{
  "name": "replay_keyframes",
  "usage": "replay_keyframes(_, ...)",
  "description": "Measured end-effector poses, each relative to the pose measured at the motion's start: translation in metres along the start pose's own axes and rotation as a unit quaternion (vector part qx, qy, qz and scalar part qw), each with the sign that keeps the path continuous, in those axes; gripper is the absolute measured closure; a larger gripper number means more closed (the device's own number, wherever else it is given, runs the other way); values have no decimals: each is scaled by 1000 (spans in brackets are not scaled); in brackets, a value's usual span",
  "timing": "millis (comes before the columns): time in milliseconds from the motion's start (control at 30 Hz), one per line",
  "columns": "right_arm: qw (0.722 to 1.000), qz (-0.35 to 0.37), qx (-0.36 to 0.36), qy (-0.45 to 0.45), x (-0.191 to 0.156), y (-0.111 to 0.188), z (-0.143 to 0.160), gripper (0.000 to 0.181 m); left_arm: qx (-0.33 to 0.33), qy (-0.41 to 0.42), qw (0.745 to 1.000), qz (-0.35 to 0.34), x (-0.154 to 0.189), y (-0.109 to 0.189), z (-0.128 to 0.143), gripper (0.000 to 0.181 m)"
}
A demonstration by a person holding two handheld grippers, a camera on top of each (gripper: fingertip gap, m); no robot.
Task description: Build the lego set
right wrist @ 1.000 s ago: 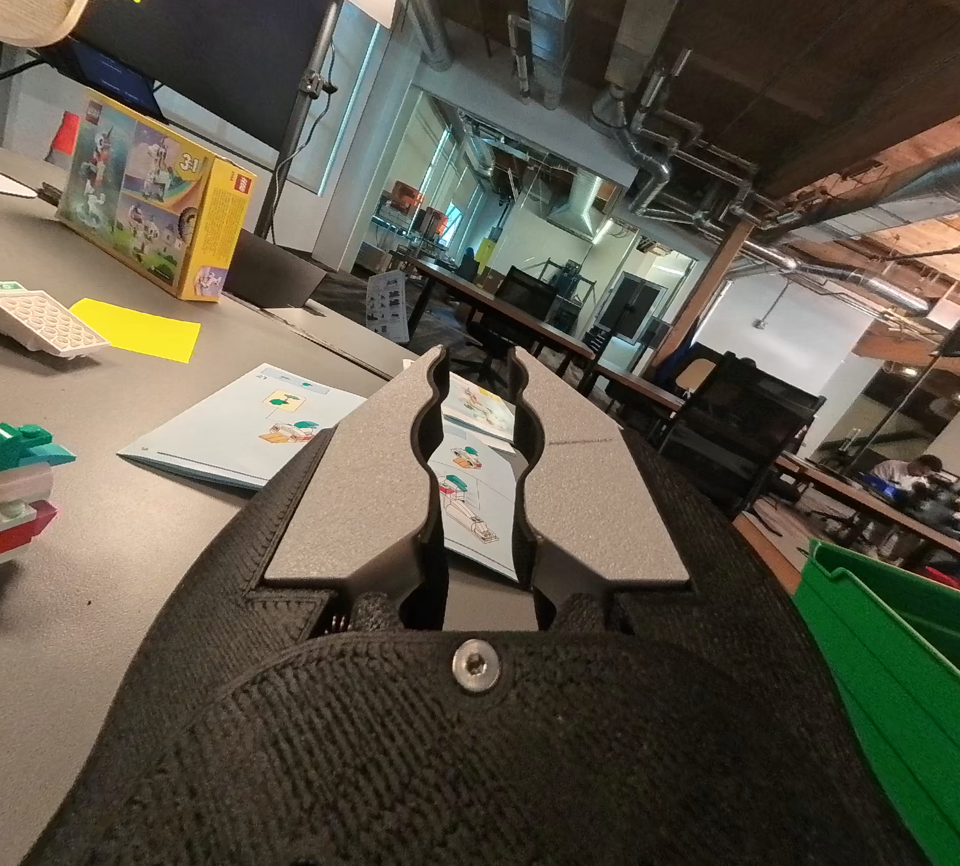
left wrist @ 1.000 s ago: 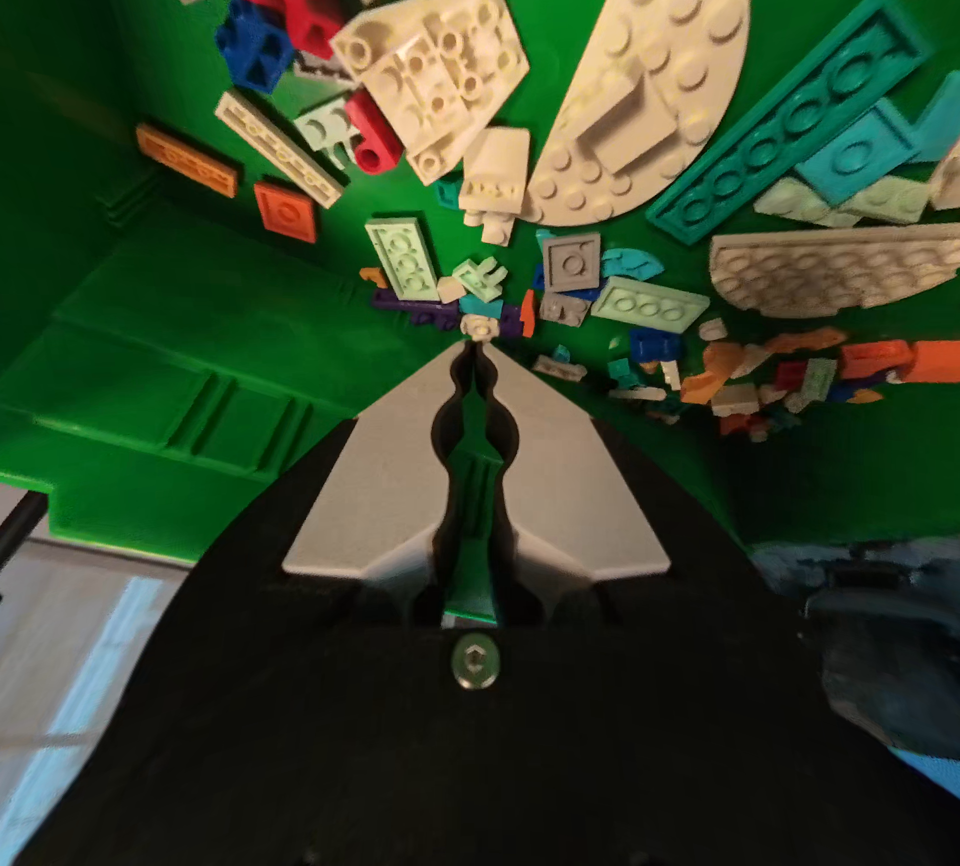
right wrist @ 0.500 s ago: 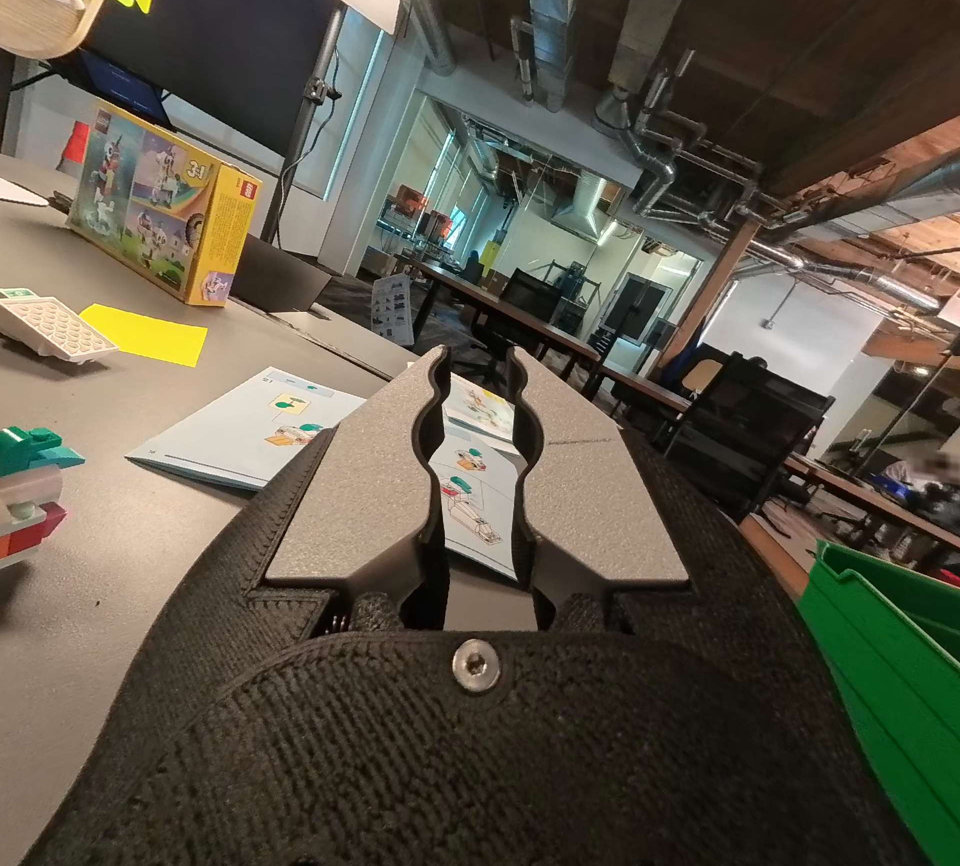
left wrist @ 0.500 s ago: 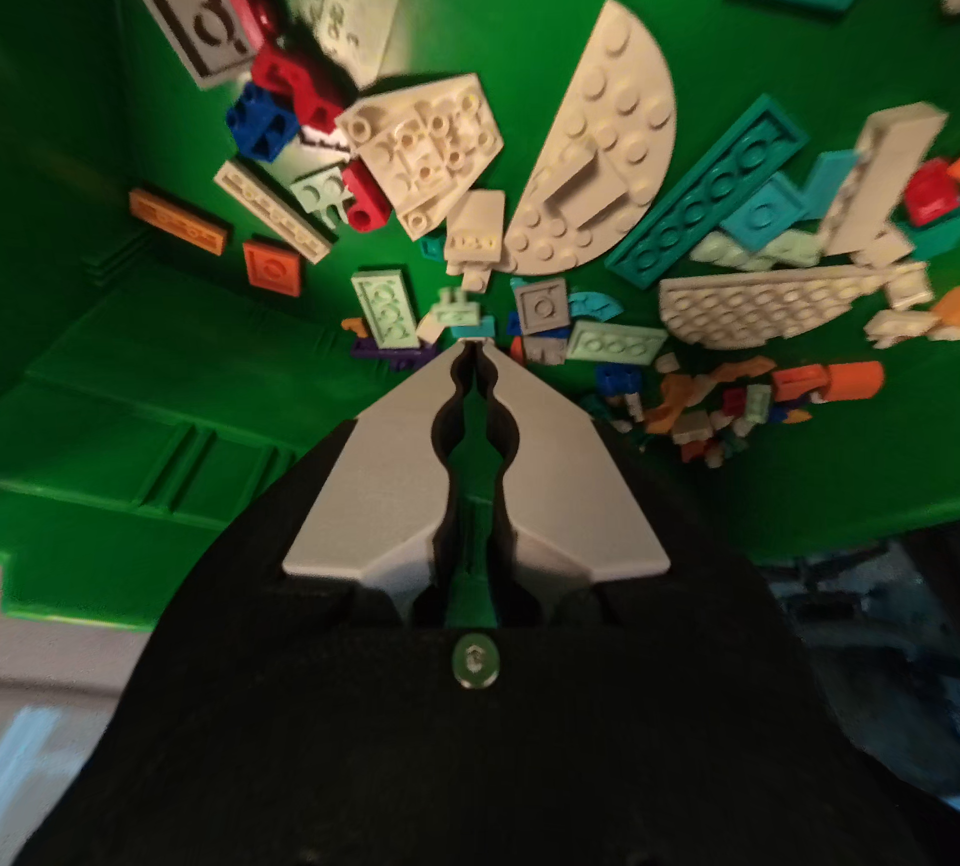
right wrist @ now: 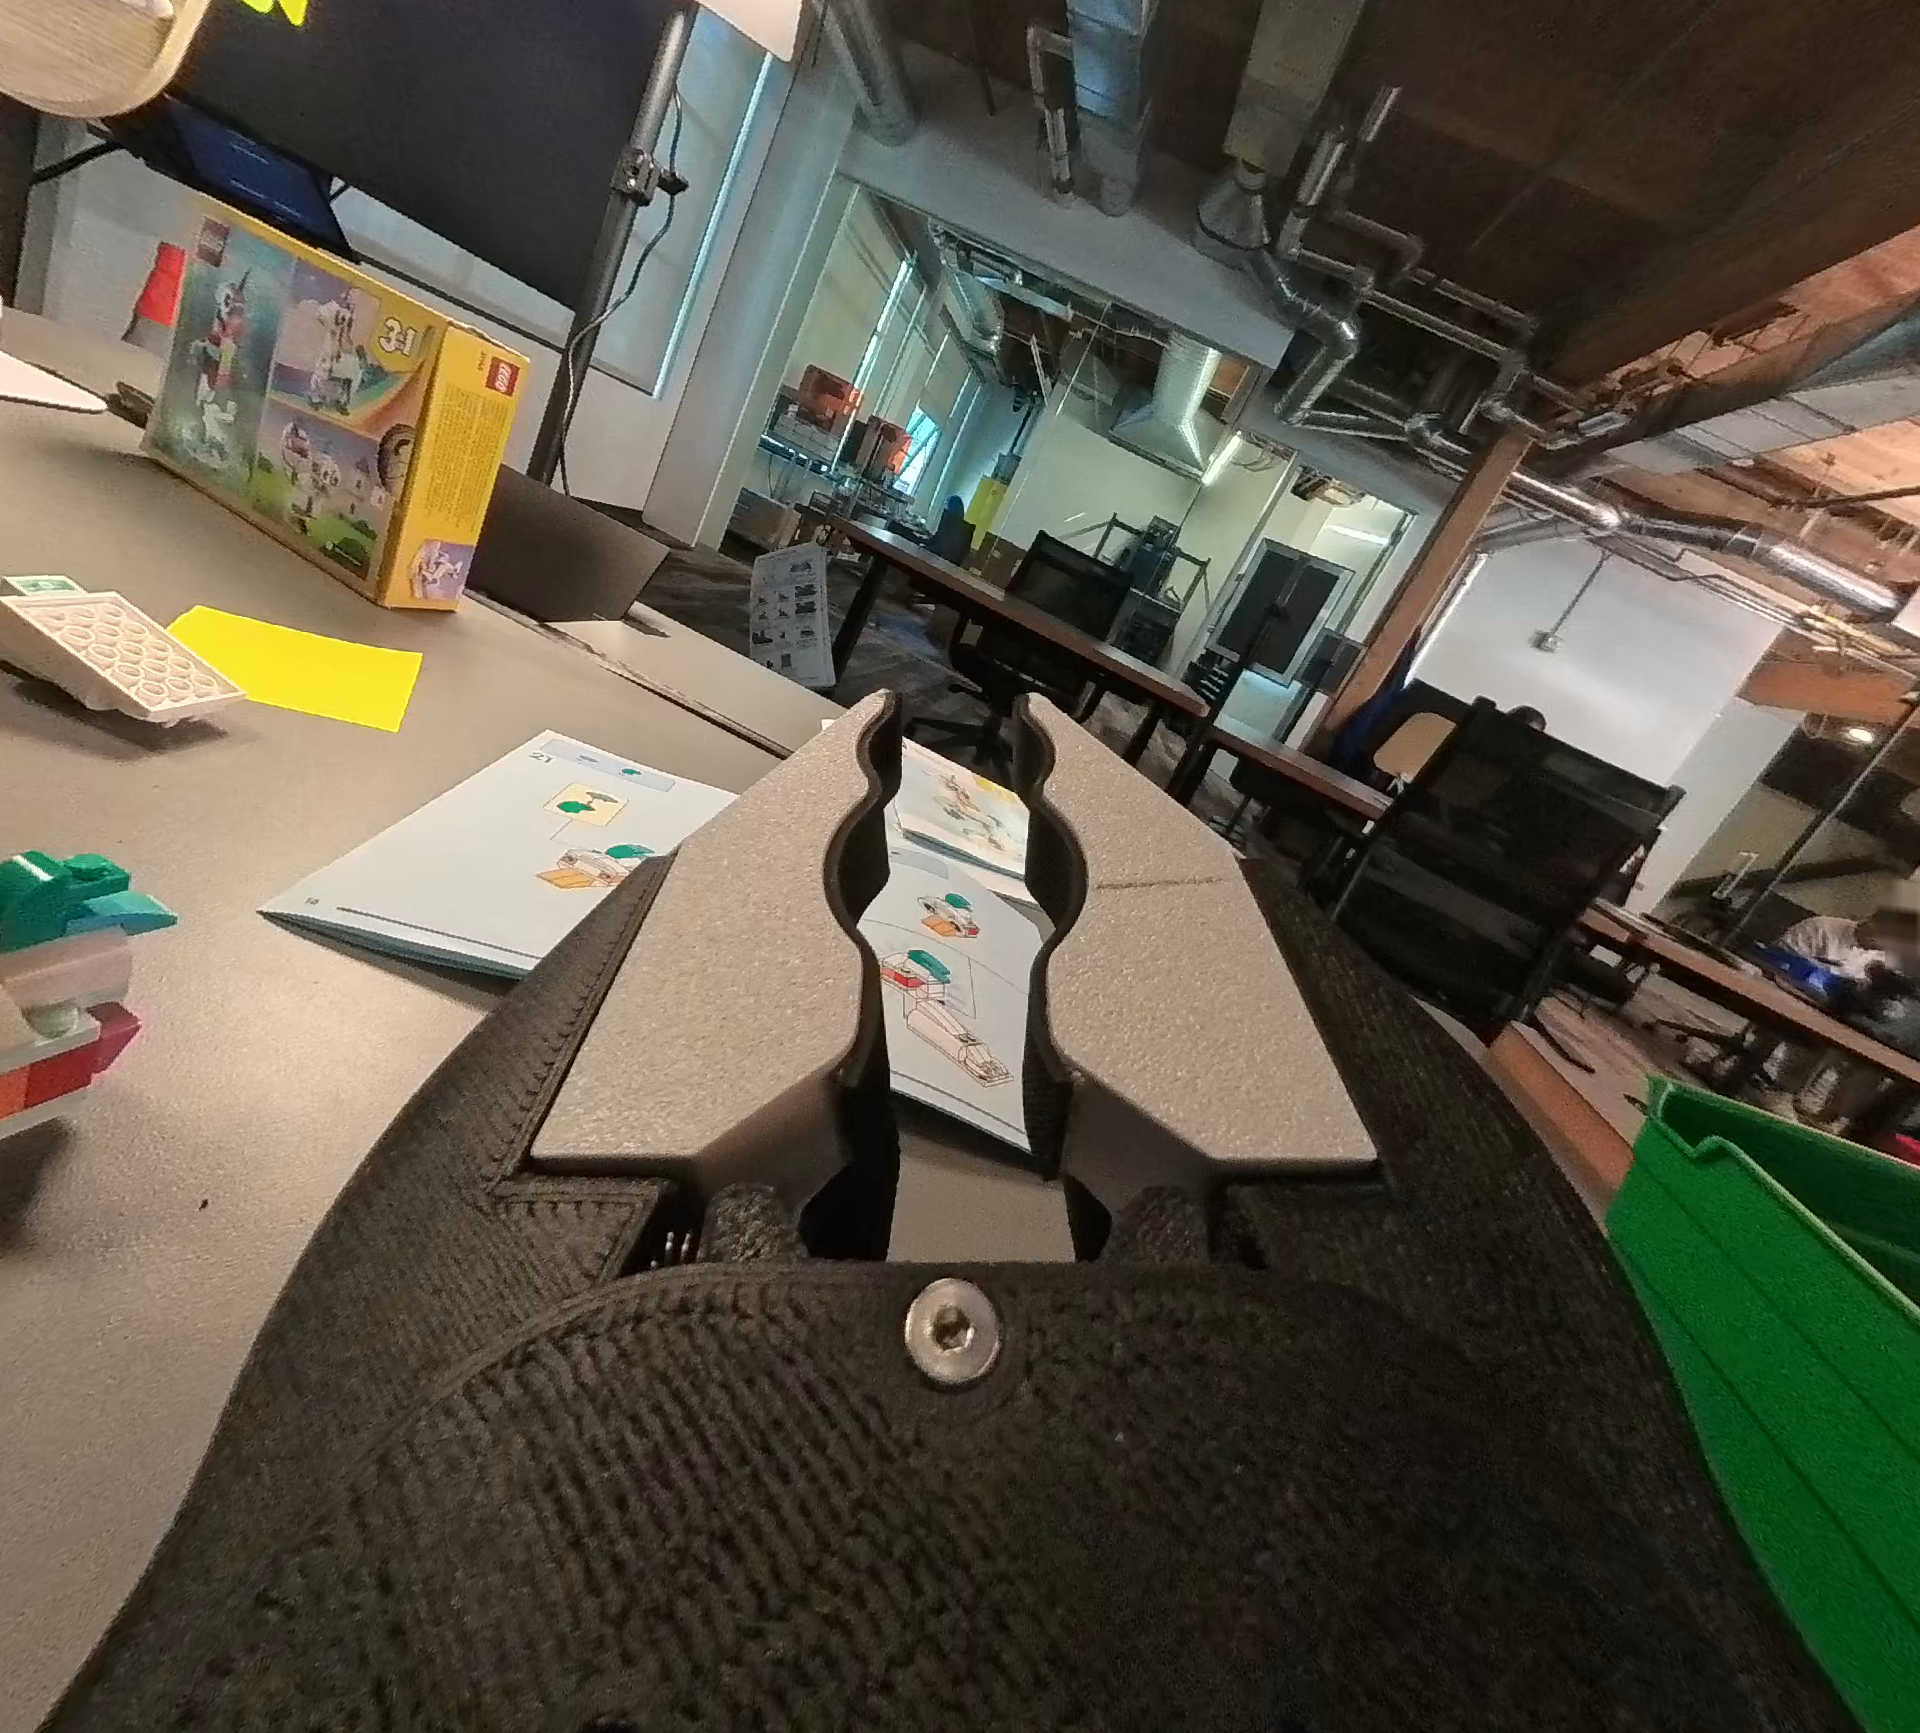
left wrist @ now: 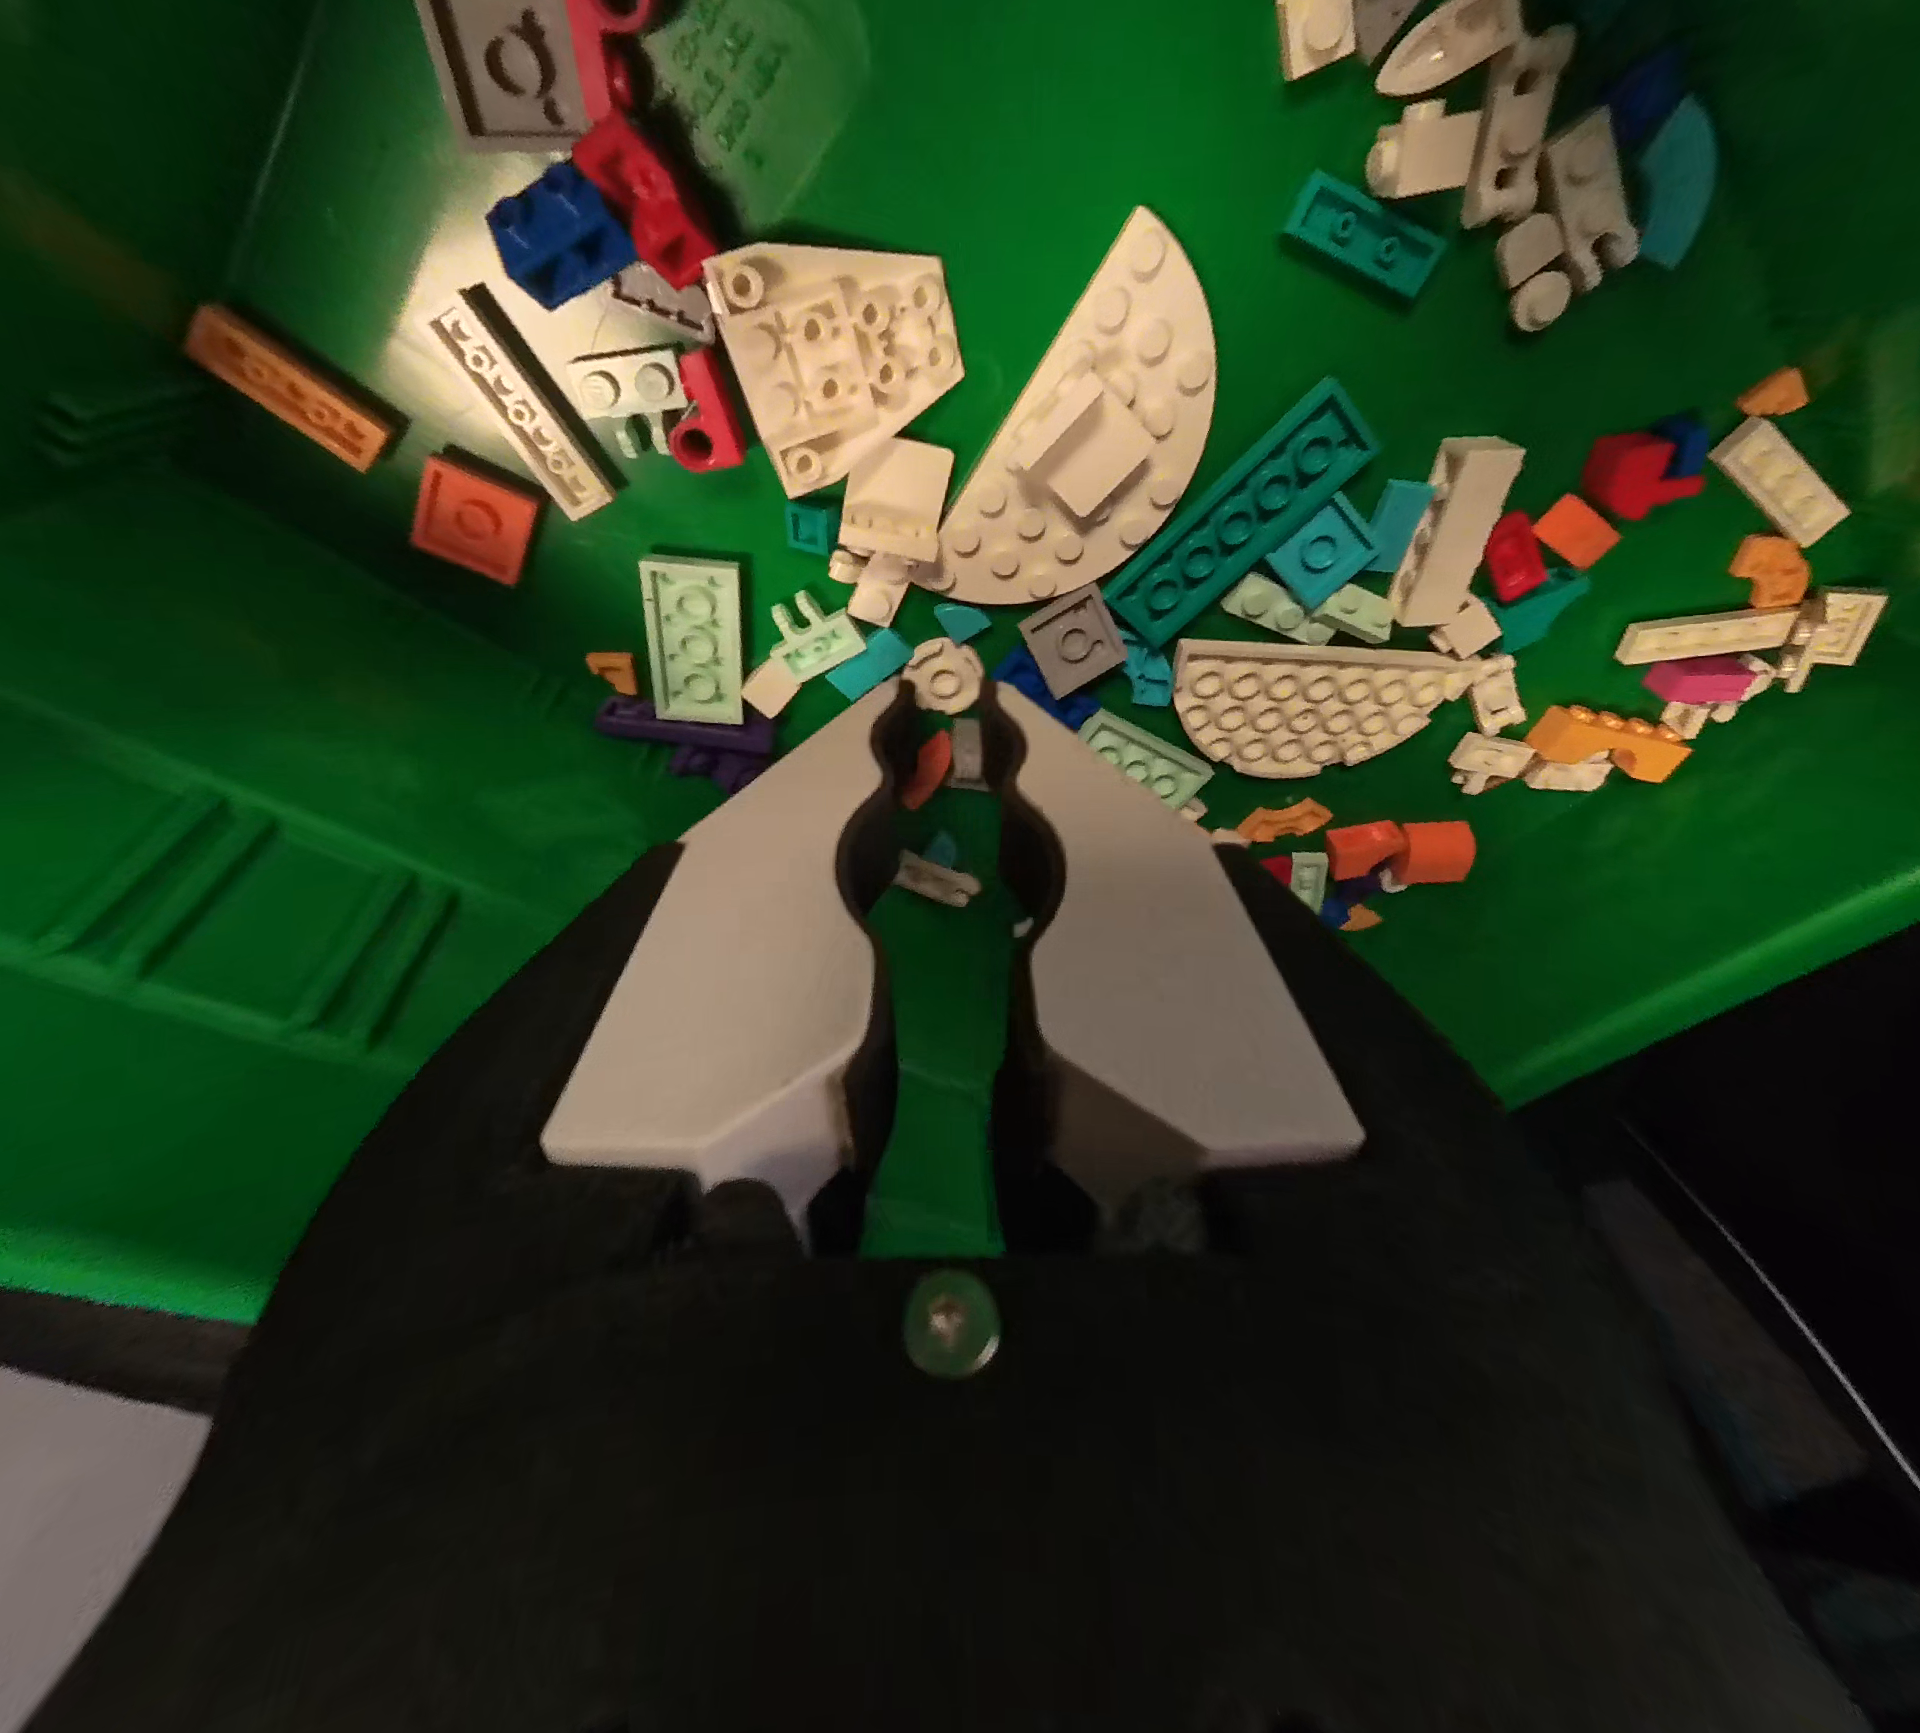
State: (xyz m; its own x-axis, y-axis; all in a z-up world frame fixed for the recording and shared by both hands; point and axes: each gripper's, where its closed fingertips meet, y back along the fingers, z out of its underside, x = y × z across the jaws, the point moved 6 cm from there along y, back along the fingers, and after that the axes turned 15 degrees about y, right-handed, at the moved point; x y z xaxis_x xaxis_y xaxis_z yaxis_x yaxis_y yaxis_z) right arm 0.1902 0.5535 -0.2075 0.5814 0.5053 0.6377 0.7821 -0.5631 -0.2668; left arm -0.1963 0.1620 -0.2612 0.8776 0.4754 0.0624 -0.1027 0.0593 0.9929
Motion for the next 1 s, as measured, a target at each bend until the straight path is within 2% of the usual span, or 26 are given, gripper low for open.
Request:
replay_keyframes(333,1000,0,2,-2,0,0,0,162,-9,22,1000,0,-1,-5,-3,162)
replay_keyframes(400,1000,-1,3,-3,0,0,-1,163,-8,23,1000,-4,-1,-4,-3,163)
replay_keyframes(467,1000,-1,5,-4,0,1,-1,163,-10,22,1000,-17,-5,-5,-3,178)
replay_keyframes(667,1000,-2,10,-11,0,1,-3,163,4,15,1000,-15,-3,0,0,179)
replay_keyframes(767,1000,-3,14,-18,0,2,-4,163,73,4,996,-42,6,26,-2,179)
replay_keyframes(833,1000,-6,18,-22,-1,2,-6,163,156,-15,987,-47,25,56,-4,179)
replay_keyframes(900,1000,-10,20,-21,-3,3,-7,163,250,-44,967,-35,57,90,-5,179)
replay_keyframes(1000,1000,-18,24,-6,-7,4,-9,163,380,-104,919,-7,120,136,3,179)
